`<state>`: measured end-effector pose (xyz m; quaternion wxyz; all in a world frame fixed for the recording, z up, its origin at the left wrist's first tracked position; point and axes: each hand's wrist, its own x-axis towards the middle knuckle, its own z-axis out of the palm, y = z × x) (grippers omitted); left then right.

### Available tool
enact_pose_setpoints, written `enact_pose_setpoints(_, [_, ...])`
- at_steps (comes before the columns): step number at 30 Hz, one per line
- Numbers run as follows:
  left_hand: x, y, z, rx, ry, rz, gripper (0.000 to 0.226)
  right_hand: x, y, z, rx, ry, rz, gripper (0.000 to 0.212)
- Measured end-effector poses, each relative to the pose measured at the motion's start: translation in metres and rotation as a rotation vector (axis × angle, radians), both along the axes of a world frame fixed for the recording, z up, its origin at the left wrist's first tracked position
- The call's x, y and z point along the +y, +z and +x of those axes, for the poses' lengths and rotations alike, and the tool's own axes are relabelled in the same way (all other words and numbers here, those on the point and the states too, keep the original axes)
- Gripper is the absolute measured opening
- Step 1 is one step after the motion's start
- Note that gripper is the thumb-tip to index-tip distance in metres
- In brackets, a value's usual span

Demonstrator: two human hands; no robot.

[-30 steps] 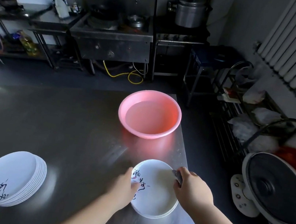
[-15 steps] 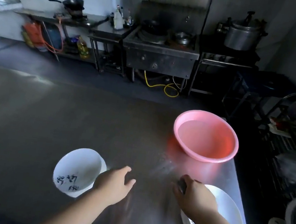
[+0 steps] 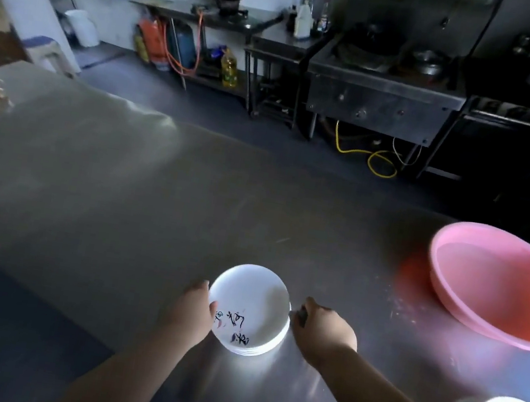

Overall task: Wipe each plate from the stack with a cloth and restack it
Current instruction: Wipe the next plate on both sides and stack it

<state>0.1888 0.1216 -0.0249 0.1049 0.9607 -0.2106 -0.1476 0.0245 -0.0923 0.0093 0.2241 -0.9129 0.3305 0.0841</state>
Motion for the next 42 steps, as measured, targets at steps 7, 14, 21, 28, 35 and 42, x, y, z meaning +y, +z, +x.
enact_pose_setpoints(7, [0.009,-0.020,0.011,0.027,-0.052,-0.131,0.019,0.017,-0.022,0.030,0.065,-0.047,0.032,0.022])
enact_pose_setpoints(14, [0.006,-0.018,0.009,0.032,-0.075,-0.243,0.021,0.021,-0.023,0.024,0.001,-0.195,0.136,0.014])
enact_pose_setpoints(21, [-0.011,-0.005,-0.026,0.160,-0.145,-0.439,0.029,0.005,0.005,-0.029,-0.142,-0.380,0.251,0.006])
enact_pose_setpoints(28, [-0.042,-0.017,-0.102,0.232,-0.301,-0.431,0.024,-0.010,-0.010,-0.117,-0.055,-0.544,0.141,0.013])
enact_pose_setpoints(35, [-0.056,-0.059,-0.152,0.405,-0.346,-0.334,0.033,-0.002,-0.041,-0.172,0.058,-0.649,0.218,0.008])
enact_pose_setpoints(42, [-0.059,-0.089,-0.165,0.384,-0.335,-0.273,0.042,-0.003,-0.063,-0.187,0.053,-0.659,0.234,0.013])
